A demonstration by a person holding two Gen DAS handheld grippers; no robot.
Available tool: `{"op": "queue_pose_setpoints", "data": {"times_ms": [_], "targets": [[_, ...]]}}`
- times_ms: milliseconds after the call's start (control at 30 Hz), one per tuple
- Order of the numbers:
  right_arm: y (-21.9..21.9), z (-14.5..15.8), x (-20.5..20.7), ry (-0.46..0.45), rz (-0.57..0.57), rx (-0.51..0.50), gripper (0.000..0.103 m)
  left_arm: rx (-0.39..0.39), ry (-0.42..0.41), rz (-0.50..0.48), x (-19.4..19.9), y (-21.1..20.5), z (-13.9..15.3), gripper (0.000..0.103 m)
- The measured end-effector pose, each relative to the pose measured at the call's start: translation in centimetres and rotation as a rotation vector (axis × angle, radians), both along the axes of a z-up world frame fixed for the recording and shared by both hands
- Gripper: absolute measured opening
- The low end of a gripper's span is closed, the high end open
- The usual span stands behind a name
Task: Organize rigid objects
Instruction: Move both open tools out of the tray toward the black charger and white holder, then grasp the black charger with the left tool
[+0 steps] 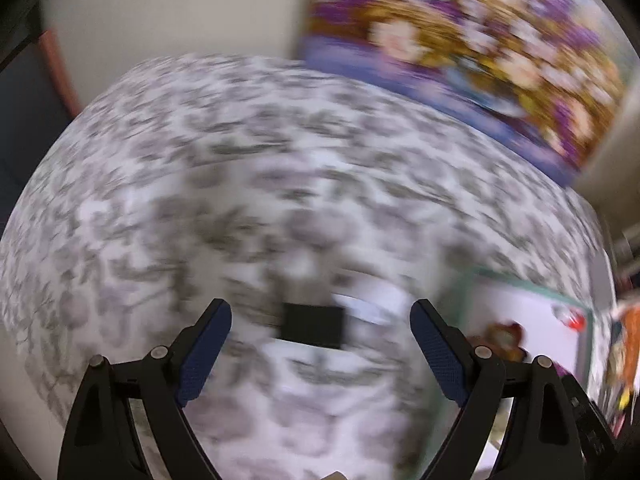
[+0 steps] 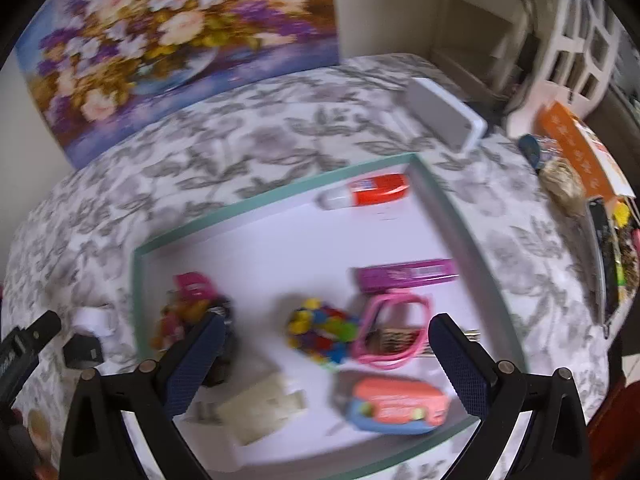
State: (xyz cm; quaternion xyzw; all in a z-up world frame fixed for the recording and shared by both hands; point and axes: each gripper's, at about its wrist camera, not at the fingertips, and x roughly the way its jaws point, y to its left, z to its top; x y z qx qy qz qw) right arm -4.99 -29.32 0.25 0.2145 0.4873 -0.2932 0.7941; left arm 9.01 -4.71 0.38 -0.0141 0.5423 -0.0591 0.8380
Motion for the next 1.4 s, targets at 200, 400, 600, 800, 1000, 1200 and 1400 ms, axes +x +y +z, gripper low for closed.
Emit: {"op": "queue_pose_setpoints", "data": {"times_ms": [200,400,600,800,1000,1200,1400], "targets": [[4.5,0.4,2.7,-0.043,0.096,0.019,0.103,-0.014,0.039,0.160,1.8,6.6,-1.0,0.091],[8.5,0.0,5.4,-0.060,0.179,0.043,0.103,-0.048,0.074,0.165,2.3,7.9,-2.0,0.091],[10.6,-1.0,7.4,-0.056,0.207,0.062,0.103,-0.056,0.119,0.118,2.7,6.8,-3.4,0.091],[11.2,-1.7,8.5,-0.043,0.210,0.068,0.103,-0.075,0.140,0.096,2.8,6.1,-4.0,0.091],[10.8,-1.6,8.7,-0.045,0.198,0.053,0.103,-0.100,0.136,0.049,2.8,4.7,-3.9,0.091],[9.5,-1.1,8.1,-0.053,0.165,0.040,0.103,-0.103,0.134,0.004,2.5,3.6,-3.9,0.091],[8.7,-1.0,7.7,-0.053,0.153,0.042,0.103,-0.086,0.139,-0.052,2.3,2.0,-4.3,0.091]]}}
